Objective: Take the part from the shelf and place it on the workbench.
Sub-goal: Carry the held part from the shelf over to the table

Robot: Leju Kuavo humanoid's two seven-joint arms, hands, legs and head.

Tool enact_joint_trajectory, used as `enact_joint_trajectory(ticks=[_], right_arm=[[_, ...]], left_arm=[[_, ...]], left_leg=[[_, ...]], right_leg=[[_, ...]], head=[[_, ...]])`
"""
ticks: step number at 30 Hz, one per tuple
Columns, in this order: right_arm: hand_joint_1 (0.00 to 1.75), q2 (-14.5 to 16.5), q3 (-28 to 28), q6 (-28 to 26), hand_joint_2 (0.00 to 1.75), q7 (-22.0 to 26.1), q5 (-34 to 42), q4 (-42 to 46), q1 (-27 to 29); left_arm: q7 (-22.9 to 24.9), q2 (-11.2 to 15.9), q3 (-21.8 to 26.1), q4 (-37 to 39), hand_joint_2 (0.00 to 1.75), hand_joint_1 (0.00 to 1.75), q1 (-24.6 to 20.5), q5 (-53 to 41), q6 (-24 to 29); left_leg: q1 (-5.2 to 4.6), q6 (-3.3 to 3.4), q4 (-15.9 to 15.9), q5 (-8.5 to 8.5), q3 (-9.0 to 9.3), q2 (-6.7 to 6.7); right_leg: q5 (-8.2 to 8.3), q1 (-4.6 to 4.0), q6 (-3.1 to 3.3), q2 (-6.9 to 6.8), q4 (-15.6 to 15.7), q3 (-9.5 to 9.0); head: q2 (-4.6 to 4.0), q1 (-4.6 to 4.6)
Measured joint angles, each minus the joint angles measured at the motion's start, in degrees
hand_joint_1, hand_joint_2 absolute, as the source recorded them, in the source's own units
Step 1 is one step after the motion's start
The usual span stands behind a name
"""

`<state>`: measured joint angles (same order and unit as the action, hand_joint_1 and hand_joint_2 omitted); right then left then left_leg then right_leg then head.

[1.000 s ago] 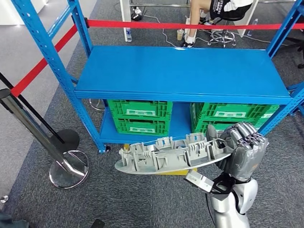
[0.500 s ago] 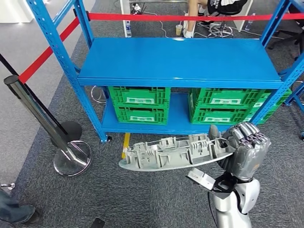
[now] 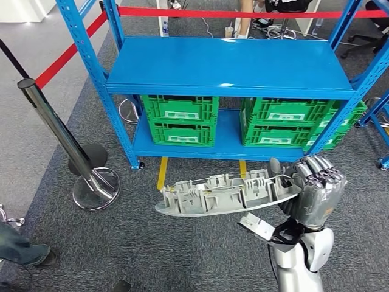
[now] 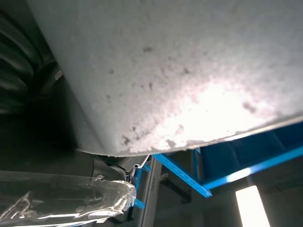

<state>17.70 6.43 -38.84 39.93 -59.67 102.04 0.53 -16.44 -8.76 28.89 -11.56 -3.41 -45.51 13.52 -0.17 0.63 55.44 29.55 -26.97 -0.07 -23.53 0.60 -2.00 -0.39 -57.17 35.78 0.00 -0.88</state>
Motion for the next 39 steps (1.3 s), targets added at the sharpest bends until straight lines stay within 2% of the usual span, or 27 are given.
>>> enact_joint_trajectory(ticks=[1,2,4,5,6,7,8,9,10,12,13,15,16,18,20,21,22,24,26,28,31,33,35,36,37,38,39], right_arm=[[1.75,-0.01,0.15,0.0,1.75,0.0,0.04,0.02,0.1],[1.75,-0.01,0.29,0.0,1.75,0.0,0.07,0.04,0.22],[1.75,-0.02,0.53,0.0,1.75,0.0,0.09,0.06,0.48],[1.75,-0.02,0.63,0.0,1.75,0.0,0.09,0.06,0.6],[1.75,-0.02,0.73,0.0,1.75,0.0,0.08,0.06,0.72],[1.75,-0.02,0.85,0.0,1.75,0.0,0.08,0.06,0.81],[1.75,-0.02,0.96,0.0,1.75,0.0,0.07,0.06,0.88],[1.75,-0.02,1.05,0.0,1.75,0.0,0.06,0.07,0.91],[1.75,-0.01,1.12,0.0,1.75,0.0,0.05,0.1,0.92],[1.75,0.0,1.14,0.0,1.75,0.0,0.03,0.24,0.92],[1.75,0.01,1.16,0.0,1.75,0.0,0.03,0.31,0.95],[1.75,0.02,1.3,0.0,1.75,0.0,0.04,0.36,1.07],[1.75,0.05,1.38,0.0,1.75,0.0,0.04,0.36,1.12],[1.75,0.1,1.48,0.0,1.75,0.0,0.04,0.36,1.17],[1.75,0.11,1.5,0.0,1.75,0.0,0.03,0.36,1.19],[1.75,0.11,1.52,0.0,1.75,0.0,0.04,0.36,1.21],[1.75,0.11,1.55,0.0,1.75,0.0,0.04,0.36,1.24],[1.75,0.11,1.6,0.0,1.75,0.0,0.03,0.36,1.31],[1.75,0.13,1.63,0.0,1.75,0.0,0.02,0.37,1.38],[1.75,0.14,1.67,0.0,1.75,0.0,0.03,0.39,1.43],[1.75,0.13,1.72,0.0,1.75,0.0,0.07,0.43,1.47],[1.75,0.11,1.81,0.0,1.75,0.01,0.1,0.45,1.48],[1.75,0.11,1.9,0.0,1.75,0.02,0.11,0.45,1.51],[1.75,0.11,1.95,0.0,1.75,0.02,0.11,0.44,1.52],[1.75,0.11,1.99,0.0,1.75,0.02,0.1,0.44,1.53],[1.75,0.11,2.03,0.0,1.75,0.02,0.09,0.43,1.53],[1.75,0.11,2.05,0.0,1.75,0.02,0.08,0.43,1.52]], left_arm=[[-0.03,0.04,0.15,0.0,0.0,0.0,0.01,-0.03,-0.03],[-0.06,0.09,0.26,0.0,0.0,0.0,0.01,-0.05,-0.06],[-0.11,0.16,0.4,0.0,0.0,0.0,-0.04,-0.08,-0.1],[-0.14,0.17,0.45,0.0,0.0,0.0,-0.04,-0.09,-0.12],[-0.16,0.18,0.51,0.0,0.0,0.0,-0.03,-0.1,-0.15],[-0.19,0.19,0.6,0.0,0.0,0.0,-0.02,-0.14,-0.19],[-0.23,0.21,0.68,0.0,0.0,0.0,-0.02,-0.17,-0.24],[-0.27,0.24,0.74,0.0,0.0,0.0,-0.03,-0.21,-0.29],[-0.33,0.25,0.79,0.0,0.0,0.0,-0.02,-0.25,-0.32],[-0.47,0.27,0.86,0.0,0.0,0.0,0.0,-0.27,-0.34],[-0.52,0.29,0.93,0.0,0.0,0.0,0.02,-0.27,-0.36],[-0.59,0.36,1.12,0.0,0.0,0.0,0.04,-0.28,-0.46],[-0.61,0.42,1.21,0.0,0.0,0.0,0.08,-0.28,-0.53],[-0.66,0.53,1.31,0.0,0.0,0.0,0.15,-0.28,-0.63],[-0.69,0.58,1.35,0.0,0.0,0.0,0.15,-0.28,-0.68],[-0.7,0.6,1.37,0.0,0.0,0.0,0.15,-0.28,-0.69],[-0.71,0.6,1.39,0.0,0.0,0.0,0.15,-0.28,-0.7],[-0.72,0.61,1.43,0.0,0.0,0.0,0.15,-0.32,-0.71],[-0.74,0.74,1.46,0.0,0.0,0.0,0.11,-0.42,-0.71],[-0.8,0.89,1.52,0.0,0.0,0.0,0.07,-0.56,-0.7],[-0.87,0.97,1.6,0.0,0.0,0.0,0.09,-0.72,-0.67],[-0.87,0.97,1.62,0.0,0.0,0.0,0.08,-0.81,-0.65],[-0.87,0.97,1.63,0.0,0.0,0.0,0.03,-0.9,-0.64],[-0.86,0.97,1.63,0.0,0.0,0.0,0.03,-0.95,-0.63],[-0.86,0.97,1.64,0.0,0.0,0.0,0.03,-0.99,-0.61],[-0.86,0.96,1.66,0.0,0.0,0.0,0.03,-1.03,-0.59],[-0.85,0.94,1.66,0.0,0.0,0.0,0.02,-1.04,-0.57]], left_leg=[[-0.02,0.55,-0.06,-0.59,-0.51,0.15],[-0.02,1.04,-0.18,-1.28,-1.16,0.3],[-0.19,1.63,-0.16,-2.65,-2.86,0.44],[-0.33,1.72,-0.12,-3.36,-3.79,0.46],[-0.45,1.73,-0.06,-4.09,-4.77,0.49],[-0.55,1.69,0.01,-4.8,-5.75,0.51],[-0.6,1.6,0.09,-5.49,-6.72,0.53],[-0.62,1.46,0.23,-6.13,-7.6,0.53],[-0.69,1.28,0.44,-6.67,-8.36,0.51],[-0.84,0.83,0.94,-7.63,-9.34,0.5],[-0.88,0.58,1.06,-8.13,-9.6,0.5],[-0.76,0.05,1.14,-8.9,-9.93,0.48],[-0.66,-0.27,1.59,-8.18,-10.21,0.42],[-0.44,-0.93,5.42,-3.52,-11.41,0.31],[-0.25,-1.42,12.69,2.24,-12.94,0.28],[-0.17,-1.55,15.83,3.47,-13.27,0.27],[-0.12,-1.56,17.55,3.24,-12.95,0.27],[-0.1,-1.24,15.31,0.16,-9.77,0.25],[-0.25,-0.49,7.51,-1.42,-4.1,0.05],[-0.59,0.14,1.21,-0.6,-0.35,-0.15],[-0.78,0.84,-1.01,-1.19,-0.27,-0.05],[-0.6,1.51,-1.63,-2.24,-0.95,0.16],[-0.67,1.87,-1.52,-3.06,-2.01,0.32],[-0.69,1.89,-1.38,-3.45,-2.58,0.41],[-0.69,1.86,-1.14,-3.77,-3.19,0.48],[-0.67,1.77,-0.82,-4.04,-3.84,0.52],[-0.63,1.64,-0.42,-4.25,-4.48,0.54]], right_leg=[[-1.15,0.09,-0.25,0.05,-0.82,0.58],[-3.28,0.13,-0.43,0.12,-2.64,1.41],[-9.04,0.15,-0.65,0.19,-9.38,3.54],[-10.87,0.15,-0.74,0.19,-13.07,4.26],[-11.31,0.15,-0.8,0.19,-15.76,4.43],[-10.38,0.14,-0.79,0.19,-16.74,3.79],[-8.63,0.13,-0.71,0.19,-15.78,2.19],[-7.02,0.12,-0.6,0.18,-12.98,-0.33],[-6.39,0.08,-0.46,0.17,-8.84,-3.64],[-7.58,-0.02,-0.11,0.23,-0.85,-9.22],[-8.29,-0.12,0.1,0.28,1.24,-10.43],[-8.02,-0.18,0.82,0.25,1.84,-9.93],[-7.52,-0.16,1.28,0.15,1.79,-9.47],[-6.3,-0.03,2.13,-0.06,1.83,-8.43],[-4.96,-0.15,2.47,-0.1,1.66,-7.03],[-4.28,-0.2,2.5,-0.1,1.54,-6.19],[-3.63,-0.25,2.47,-0.1,1.38,-5.15],[-2.53,-0.3,2.3,-0.02,0.99,-3.2],[-1.66,-0.35,1.91,0.06,0.68,-1.87],[-0.68,-0.26,1.18,0.02,0.55,-1.1],[-0.12,0.04,0.21,0.04,0.5,0.07],[-3.51,0.06,-0.14,0.19,-2.8,1.67],[-8.44,0.07,-0.49,0.28,-10.41,3.9],[-9.84,0.08,-0.66,0.28,-13.9,4.64],[-10.02,0.11,-0.81,0.28,-15.77,4.64],[-9.09,0.17,-0.91,0.26,-15.43,3.61],[-7.54,0.23,-0.96,0.25,-12.87,1.54]], head=[[0.0,0.08],[0.0,0.15],[0.0,0.32],[0.0,0.33],[0.0,0.32],[0.0,0.32],[0.0,0.31],[0.0,0.32],[0.0,0.34],[0.0,0.32],[0.0,0.34],[0.0,0.35],[0.0,0.32],[0.0,0.17],[0.0,0.05],[0.0,0.05],[0.0,0.05],[0.0,0.04],[0.0,0.07],[0.0,0.09],[0.0,0.09],[0.0,0.31],[0.0,0.5],[0.0,0.51],[0.0,0.51],[0.0,0.51],[0.0,0.52]])
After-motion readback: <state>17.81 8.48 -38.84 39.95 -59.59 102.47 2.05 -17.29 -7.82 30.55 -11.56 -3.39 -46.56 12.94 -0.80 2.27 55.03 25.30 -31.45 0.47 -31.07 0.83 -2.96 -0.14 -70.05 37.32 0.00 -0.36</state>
